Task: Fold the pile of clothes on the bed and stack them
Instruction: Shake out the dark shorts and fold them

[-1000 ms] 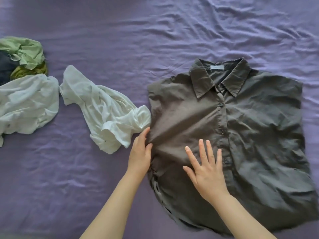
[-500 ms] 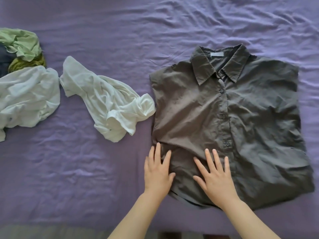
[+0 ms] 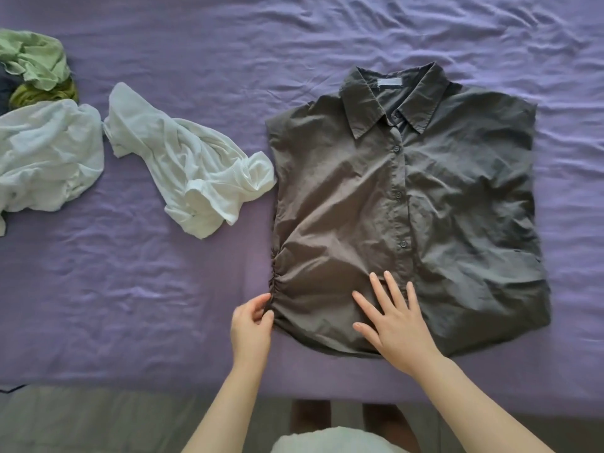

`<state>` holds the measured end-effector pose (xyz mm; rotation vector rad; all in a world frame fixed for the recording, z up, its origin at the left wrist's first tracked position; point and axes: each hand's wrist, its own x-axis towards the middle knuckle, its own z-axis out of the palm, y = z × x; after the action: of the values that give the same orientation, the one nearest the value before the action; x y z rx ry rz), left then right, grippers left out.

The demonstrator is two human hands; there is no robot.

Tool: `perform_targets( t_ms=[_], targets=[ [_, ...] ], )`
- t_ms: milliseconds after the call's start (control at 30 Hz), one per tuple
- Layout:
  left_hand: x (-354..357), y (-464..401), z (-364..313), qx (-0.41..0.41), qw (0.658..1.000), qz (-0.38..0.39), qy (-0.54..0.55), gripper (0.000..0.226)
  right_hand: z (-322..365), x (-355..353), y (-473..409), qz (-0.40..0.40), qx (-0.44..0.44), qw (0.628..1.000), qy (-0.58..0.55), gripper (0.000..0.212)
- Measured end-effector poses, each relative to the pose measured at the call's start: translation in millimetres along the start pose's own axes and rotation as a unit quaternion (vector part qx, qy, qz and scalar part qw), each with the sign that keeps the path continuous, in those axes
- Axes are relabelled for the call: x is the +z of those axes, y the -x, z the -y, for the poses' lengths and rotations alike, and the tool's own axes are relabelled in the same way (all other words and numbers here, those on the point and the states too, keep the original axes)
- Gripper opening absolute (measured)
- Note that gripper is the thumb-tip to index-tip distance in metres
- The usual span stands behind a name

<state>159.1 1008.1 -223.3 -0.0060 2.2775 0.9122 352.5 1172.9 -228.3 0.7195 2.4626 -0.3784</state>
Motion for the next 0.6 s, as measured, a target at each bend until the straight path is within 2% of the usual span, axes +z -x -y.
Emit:
perform_targets(
  t_ms=[67, 100, 200, 267, 333, 400, 500, 600],
  targets=[
    [15, 14, -9, 0.154, 0.972, -0.063, -0.167, 0.035, -8, 4, 7, -0.019, -0.022, 1.0, 0.011, 0.06],
    [25, 22, -14, 0.229, 0.948, -0.059, -0.212, 0.034, -14, 6, 13, -0.03, -0.038, 0.999, 0.013, 0.059],
    [62, 45, -28, 0.427, 0.869, 0.077, -0.237, 0.021, -37, 14, 33, -0.1, -0.08, 0.992, 0.01, 0.048],
    [87, 59, -35, 0.503, 0.815, 0.15, -0.245, 0.016, -56, 20, 44, -0.164, -0.053, 0.985, -0.009, 0.045],
    [111, 70, -36, 0.52, 0.791, 0.176, -0.27, 0.024, -77, 26, 52, -0.183, 0.017, 0.982, -0.029, 0.048],
    [131, 77, -32, 0.503, 0.783, 0.18, -0.319, 0.035, -90, 32, 57, -0.149, 0.066, 0.986, -0.03, 0.055],
    [145, 83, -23, 0.421, 0.758, 0.242, -0.436, 0.055, -95, 35, 57, -0.056, 0.064, 0.996, -0.026, 0.068],
    [147, 86, -16, 0.396, 0.699, 0.277, -0.527, 0.08, -97, 39, 64, -0.096, 0.038, 0.993, -0.05, 0.058]
  ],
)
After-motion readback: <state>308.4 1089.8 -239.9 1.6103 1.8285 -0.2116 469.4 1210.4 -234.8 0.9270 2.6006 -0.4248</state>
